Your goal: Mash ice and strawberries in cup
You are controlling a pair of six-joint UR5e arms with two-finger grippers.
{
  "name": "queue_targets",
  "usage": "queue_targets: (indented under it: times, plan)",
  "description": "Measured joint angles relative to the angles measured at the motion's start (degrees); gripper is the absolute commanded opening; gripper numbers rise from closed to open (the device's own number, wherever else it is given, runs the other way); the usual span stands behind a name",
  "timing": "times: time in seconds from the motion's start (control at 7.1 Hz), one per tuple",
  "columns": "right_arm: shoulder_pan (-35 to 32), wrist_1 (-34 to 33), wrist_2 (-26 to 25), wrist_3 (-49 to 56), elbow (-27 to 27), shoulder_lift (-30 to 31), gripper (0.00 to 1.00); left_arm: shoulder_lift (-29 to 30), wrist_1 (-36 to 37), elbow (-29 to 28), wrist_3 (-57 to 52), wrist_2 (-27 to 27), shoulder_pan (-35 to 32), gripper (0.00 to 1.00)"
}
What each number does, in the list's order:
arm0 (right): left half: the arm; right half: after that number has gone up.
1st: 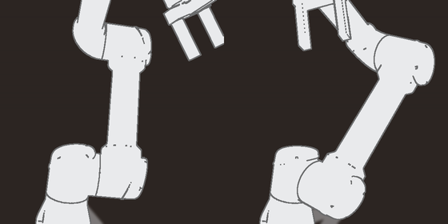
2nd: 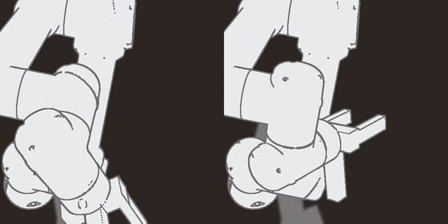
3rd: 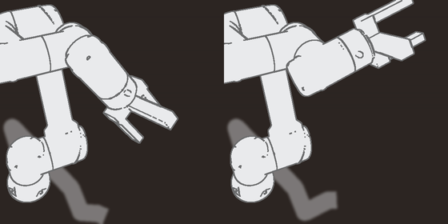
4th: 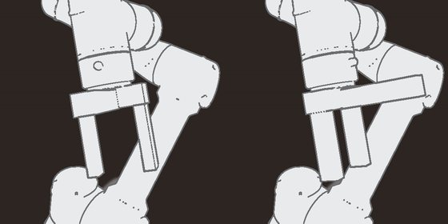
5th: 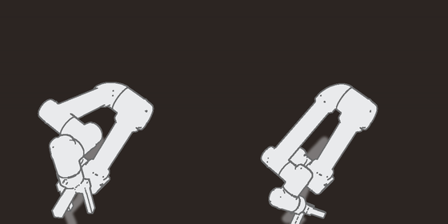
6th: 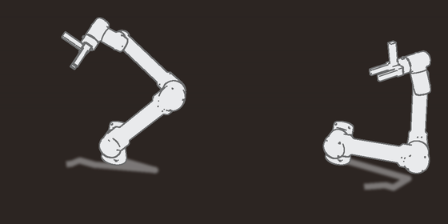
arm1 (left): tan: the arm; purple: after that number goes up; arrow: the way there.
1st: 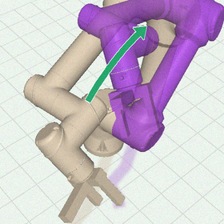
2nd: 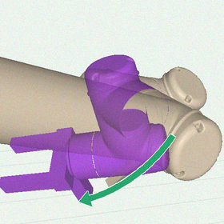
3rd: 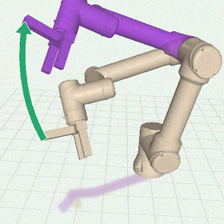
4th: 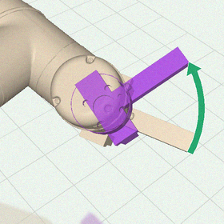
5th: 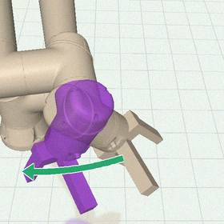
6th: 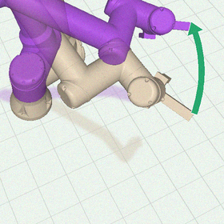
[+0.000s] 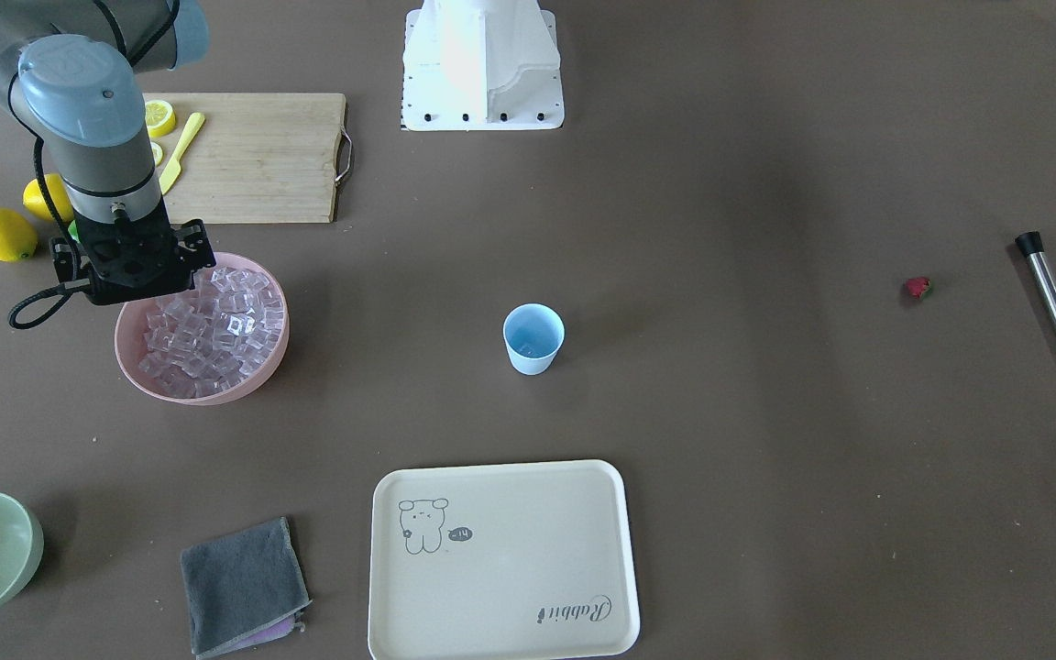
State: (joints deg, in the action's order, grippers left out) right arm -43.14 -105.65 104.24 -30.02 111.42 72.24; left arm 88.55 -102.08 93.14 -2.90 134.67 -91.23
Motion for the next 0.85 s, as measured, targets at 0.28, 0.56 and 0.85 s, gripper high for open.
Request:
queue_targets:
  times: [0.28,0.56,0.85]
  plan:
    - [2.22,-0.04,-2.32,-0.12,-0.96,-1.71,0.9,-0.14,-0.07,-0.08,0.0,0.04,0.0,0.99]
    - [2.26,0.48,-4.05,-0.41,-4.61,-4.3,0.9,-0.36,-0.27,-0.36,0.0,0.01,0.0,0.99]
    - [0.86,0.64,-4.99,-0.91,-6.63,-5.59,0.9,-0.53,-0.38,-0.57,0.0,0.06,0.0,0.99]
